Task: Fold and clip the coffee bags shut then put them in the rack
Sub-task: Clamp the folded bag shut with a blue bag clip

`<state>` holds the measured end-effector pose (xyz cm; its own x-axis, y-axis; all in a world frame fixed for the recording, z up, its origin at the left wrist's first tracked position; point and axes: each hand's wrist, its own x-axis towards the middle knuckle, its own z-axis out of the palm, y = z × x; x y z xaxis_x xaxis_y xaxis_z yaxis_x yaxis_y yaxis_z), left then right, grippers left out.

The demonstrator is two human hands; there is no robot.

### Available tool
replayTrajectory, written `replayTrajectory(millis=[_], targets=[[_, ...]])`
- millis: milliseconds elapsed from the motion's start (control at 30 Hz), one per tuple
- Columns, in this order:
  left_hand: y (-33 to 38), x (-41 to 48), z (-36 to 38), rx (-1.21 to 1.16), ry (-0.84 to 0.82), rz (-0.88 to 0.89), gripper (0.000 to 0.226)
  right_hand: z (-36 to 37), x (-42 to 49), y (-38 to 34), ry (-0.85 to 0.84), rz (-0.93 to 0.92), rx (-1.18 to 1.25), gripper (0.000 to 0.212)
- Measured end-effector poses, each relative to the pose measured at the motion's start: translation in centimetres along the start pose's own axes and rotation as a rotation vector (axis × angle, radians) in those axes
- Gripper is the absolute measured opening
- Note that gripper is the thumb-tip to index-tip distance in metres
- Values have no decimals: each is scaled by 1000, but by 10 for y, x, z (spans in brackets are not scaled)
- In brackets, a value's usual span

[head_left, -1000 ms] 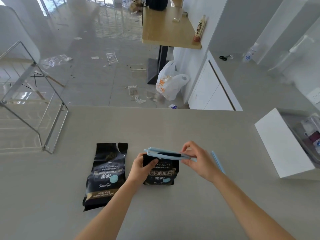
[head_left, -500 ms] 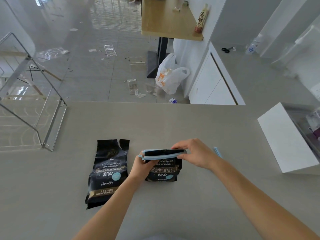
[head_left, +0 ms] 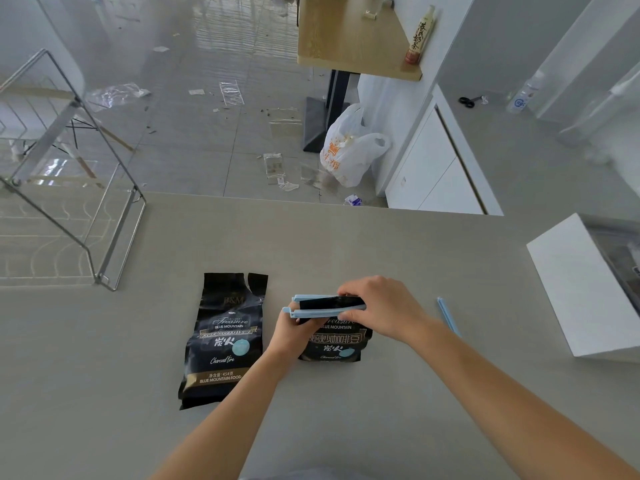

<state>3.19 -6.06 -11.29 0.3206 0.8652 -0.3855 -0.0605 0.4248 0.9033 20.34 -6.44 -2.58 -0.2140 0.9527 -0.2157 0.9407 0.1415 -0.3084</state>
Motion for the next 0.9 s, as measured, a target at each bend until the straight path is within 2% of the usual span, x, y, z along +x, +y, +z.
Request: replayTrajectory(millis=[133, 333, 467, 633, 900], targets=[[-2, 2, -1, 2, 1, -19, 18, 4, 7, -9, 10, -9, 0, 30], [-6, 3, -4, 14, -2, -2, 21, 20, 19, -41, 31, -54, 142, 29], [-5, 3, -6, 28, 8, 13, 23, 32, 26, -56, 124, -24, 135, 23], [-7, 6, -5, 89, 14, 56, 36, 42, 26, -58, 217, 28, 136, 18], [-4, 5, -6, 134, -5, 71, 35, 45, 25, -58, 245, 37, 120, 16]])
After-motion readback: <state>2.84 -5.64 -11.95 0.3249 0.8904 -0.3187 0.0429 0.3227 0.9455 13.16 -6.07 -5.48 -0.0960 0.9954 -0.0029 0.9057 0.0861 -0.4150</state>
